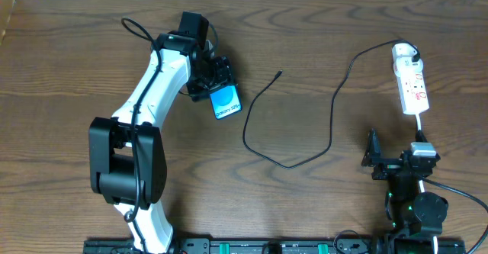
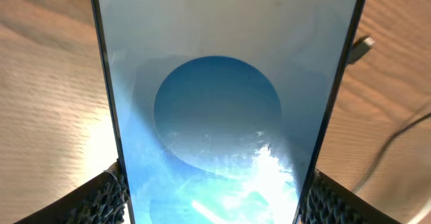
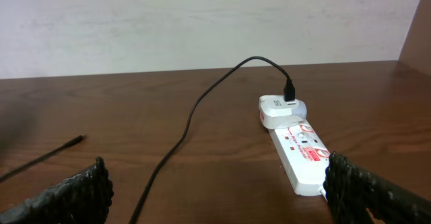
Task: Plug charger to phone and switch on socket
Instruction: 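Lift the phone with the left gripper and tilt it toward the center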
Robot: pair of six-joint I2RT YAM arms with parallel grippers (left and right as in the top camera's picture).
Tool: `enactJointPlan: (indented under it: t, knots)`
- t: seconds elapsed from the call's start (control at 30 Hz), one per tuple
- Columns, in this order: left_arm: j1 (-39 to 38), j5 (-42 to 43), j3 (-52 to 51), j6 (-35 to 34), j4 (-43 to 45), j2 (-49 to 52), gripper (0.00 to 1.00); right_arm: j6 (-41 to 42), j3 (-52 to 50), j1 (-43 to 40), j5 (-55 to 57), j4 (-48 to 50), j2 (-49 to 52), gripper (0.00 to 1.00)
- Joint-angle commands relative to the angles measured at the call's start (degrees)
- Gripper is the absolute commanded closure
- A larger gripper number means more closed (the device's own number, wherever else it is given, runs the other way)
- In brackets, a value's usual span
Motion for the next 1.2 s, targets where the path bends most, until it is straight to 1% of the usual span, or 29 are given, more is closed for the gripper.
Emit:
enactJointPlan:
  t: [0.0,0.1,0.47,0.5,0.6,0.93,1.03,1.17]
  knots:
    - [0.02,3.45,1.14,-6.71,0.0,-1.6,0.31,0.76,-0.07,0.35,-0.33,-0.24,-0.24,0.01]
    - [0.02,4.9,1.14,-7.98,0.02,-1.6,0.32,0.74,-0.07,0.35,-0.33,-0.22,-0.24,0.01]
    - [0.02,5.57,1.14,-7.96,-0.22,-1.6,0.32,0.74,-0.07,0.35,-0.33,-0.24,-0.24,0.01]
    - [0.02,5.86,1.14,-7.98,-0.22,-1.6,0.35,0.74,-0.07,0.35,-0.33,-0.24,-0.24,0.01]
    - [0.02,5.9,1.14,-8.7,-0.2,-1.6,0.37,0.76,-0.07,0.35,-0.33,-0.24,-0.24,0.01]
    - [0.02,5.92,1.14,-23.78,-0.2,-1.6,0.37,0.76,-0.07,0.35,-0.33,-0.24,-0.24,0.01]
    - [0.02,6.12,1.14,-27.34,-0.22,-1.6,0.37,0.76,-0.07,0.35,-0.33,-0.22,-0.24,0.01]
    - [0.02,10.71,1.14,-30.95,0.04,-1.6,0.37,0.74,-0.07,0.35,-0.33,-0.24,-0.24,0.01]
